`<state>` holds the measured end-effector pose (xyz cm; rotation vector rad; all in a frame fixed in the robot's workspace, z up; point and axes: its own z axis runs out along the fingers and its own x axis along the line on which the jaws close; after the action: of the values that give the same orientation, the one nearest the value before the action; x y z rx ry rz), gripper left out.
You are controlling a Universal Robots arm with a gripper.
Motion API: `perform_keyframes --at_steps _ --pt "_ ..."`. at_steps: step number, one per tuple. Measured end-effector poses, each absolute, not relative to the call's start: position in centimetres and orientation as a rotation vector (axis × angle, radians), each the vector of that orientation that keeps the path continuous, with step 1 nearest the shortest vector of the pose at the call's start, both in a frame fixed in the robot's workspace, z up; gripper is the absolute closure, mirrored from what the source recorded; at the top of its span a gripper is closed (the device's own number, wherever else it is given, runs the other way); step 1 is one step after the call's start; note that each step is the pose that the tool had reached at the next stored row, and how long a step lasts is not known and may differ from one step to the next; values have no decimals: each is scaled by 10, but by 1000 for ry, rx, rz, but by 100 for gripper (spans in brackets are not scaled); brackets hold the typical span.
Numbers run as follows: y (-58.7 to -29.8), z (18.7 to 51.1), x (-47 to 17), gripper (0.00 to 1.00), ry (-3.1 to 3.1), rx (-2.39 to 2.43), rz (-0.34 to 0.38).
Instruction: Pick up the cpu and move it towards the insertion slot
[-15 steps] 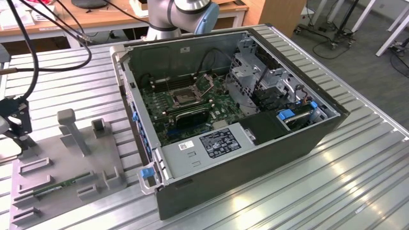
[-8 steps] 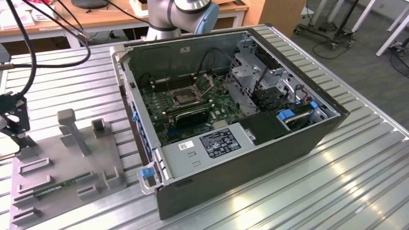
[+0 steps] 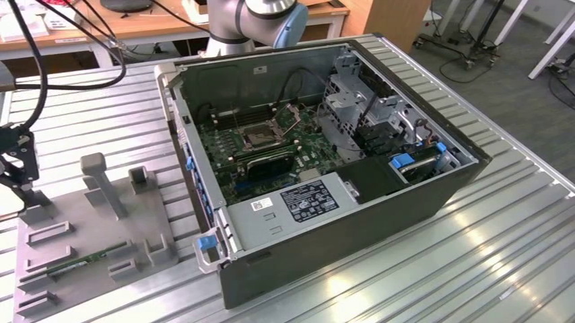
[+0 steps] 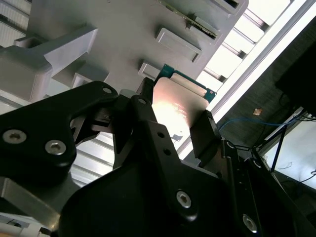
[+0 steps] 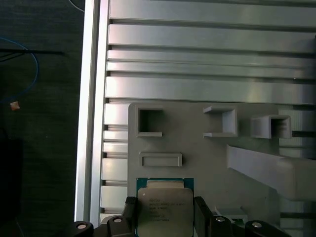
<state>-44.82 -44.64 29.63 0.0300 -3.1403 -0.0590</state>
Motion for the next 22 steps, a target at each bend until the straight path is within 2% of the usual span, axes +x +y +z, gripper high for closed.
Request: perform_keyframes --at_steps 22 --pt "-446 310 -448 45 -3140 30 -59"
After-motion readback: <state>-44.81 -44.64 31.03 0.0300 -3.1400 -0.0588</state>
